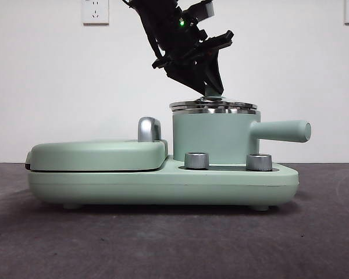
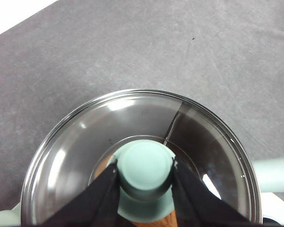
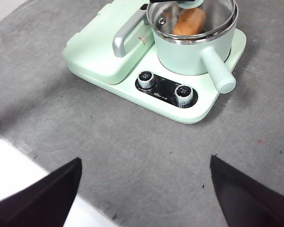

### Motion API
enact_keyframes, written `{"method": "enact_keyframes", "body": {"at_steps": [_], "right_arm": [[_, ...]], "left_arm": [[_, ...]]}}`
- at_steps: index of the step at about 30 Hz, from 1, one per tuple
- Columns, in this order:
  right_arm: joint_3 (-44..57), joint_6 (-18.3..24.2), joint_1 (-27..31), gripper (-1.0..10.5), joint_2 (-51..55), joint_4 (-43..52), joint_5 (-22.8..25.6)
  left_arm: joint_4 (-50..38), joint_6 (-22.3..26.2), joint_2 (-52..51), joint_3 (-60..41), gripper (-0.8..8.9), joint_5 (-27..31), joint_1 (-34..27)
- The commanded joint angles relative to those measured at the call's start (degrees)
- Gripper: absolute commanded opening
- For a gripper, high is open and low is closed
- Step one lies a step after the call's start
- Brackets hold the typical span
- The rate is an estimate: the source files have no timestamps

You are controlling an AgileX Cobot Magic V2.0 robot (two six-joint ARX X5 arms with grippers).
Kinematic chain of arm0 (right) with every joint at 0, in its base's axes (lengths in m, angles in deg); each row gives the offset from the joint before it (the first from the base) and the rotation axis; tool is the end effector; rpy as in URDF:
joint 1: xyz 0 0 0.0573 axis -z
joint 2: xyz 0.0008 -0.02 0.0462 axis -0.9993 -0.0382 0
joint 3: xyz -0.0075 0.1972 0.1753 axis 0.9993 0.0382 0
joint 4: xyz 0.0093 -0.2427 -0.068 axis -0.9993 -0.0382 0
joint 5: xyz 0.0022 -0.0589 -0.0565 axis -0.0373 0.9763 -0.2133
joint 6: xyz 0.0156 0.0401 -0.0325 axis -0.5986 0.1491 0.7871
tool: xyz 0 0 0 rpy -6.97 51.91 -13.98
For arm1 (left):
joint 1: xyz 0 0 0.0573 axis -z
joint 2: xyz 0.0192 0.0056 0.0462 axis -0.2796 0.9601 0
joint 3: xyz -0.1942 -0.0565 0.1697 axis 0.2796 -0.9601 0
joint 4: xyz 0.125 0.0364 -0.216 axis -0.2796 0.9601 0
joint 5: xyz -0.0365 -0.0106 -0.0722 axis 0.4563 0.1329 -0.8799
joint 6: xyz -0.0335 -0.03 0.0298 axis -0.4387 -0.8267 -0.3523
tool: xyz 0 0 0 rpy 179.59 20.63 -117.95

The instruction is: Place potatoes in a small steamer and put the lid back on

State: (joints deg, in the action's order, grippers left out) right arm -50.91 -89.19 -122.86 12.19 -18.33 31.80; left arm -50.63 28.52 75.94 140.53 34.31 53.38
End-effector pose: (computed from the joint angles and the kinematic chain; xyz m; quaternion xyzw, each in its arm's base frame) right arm 0.0329 0.0259 0.3665 0.0237 0.3069 0.2932 0.9052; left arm 0.3676 -0.2833 0.3085 0.1415 0.2755 -0.3841 0.8698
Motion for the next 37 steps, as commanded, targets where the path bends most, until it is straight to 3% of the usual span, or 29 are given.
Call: {"method": "enact_keyframes", "body": {"at_steps": [1, 33, 37], "right_arm": [[-0.5, -0.6, -0.4, 4.3, -0.4, 0.6, -0.1], [-0.5, -1.9, -0.4, 4.3, -0.4, 0.6, -0.1], [-0.5, -2.1, -0.4, 4.3, -0.4, 0.6, -0.1]], "left_arm": [[-1.2, 1.3, 0.4, 2.3, 0.15, -1.3, 0.4], [-1.7, 2.3, 1.6, 2.3, 0.15, -2.7, 0.5], [-0.5, 0.8, 3.1, 2.3, 0.43, -2.7, 0.5]]}}
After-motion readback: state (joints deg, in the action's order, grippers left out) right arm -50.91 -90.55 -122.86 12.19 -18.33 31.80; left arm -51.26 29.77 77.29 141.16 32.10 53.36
